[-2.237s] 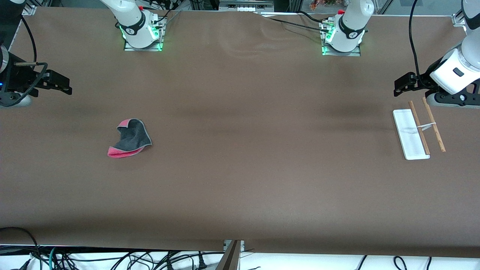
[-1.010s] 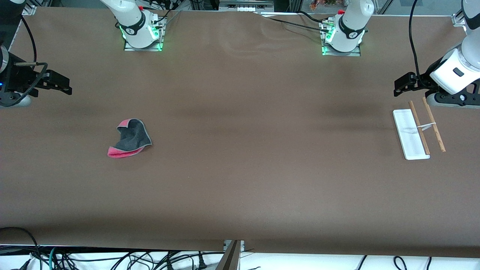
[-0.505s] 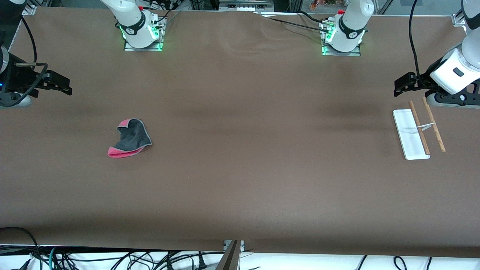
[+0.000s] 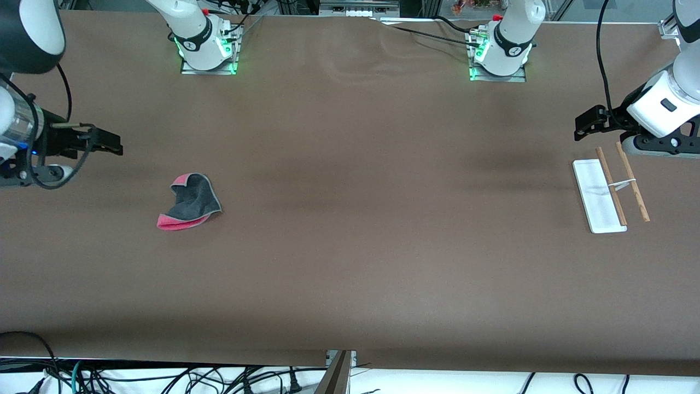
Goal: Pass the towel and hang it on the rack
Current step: 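Reach the right gripper down to the grey-pink towel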
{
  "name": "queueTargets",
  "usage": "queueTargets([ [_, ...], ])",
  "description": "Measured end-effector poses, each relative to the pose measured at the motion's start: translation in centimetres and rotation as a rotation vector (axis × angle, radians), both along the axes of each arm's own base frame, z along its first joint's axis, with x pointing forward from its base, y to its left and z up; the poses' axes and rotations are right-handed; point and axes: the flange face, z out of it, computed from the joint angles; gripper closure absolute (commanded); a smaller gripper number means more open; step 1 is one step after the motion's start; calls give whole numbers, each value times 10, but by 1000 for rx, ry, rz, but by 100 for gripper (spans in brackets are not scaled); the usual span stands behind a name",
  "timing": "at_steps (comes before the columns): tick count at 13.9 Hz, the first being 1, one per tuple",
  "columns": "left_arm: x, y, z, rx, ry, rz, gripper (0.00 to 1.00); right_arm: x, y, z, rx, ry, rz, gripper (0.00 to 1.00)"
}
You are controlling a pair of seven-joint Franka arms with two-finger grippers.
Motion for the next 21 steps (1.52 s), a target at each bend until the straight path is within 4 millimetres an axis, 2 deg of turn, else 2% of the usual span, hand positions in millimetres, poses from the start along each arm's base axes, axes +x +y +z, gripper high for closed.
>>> queueTargets([
  [3, 0, 2, 0, 0, 0, 3, 0, 15, 5, -32, 1, 18, 8, 0],
  [4, 0, 3, 0, 0, 1, 6, 0, 22, 7, -47, 2, 20, 11, 0],
  [6, 0, 4, 0, 0, 1, 7, 0, 38, 13, -91, 5, 35, 20, 0],
  [9, 0, 4, 0, 0, 1, 7, 0, 55, 44, -159, 10, 59, 76, 0],
  [11, 0, 4, 0, 0, 1, 7, 0, 59, 68, -192, 12, 75, 121, 0],
  [13, 0, 4, 0, 0, 1, 7, 0, 61, 82, -221, 22, 90, 190, 0],
  [17, 0, 3, 0, 0, 1, 5, 0, 68, 78, -269, 79, 89, 437, 0],
  [21, 0, 2, 0, 0, 1, 4, 0, 64, 73, -314, 131, 92, 660, 0],
])
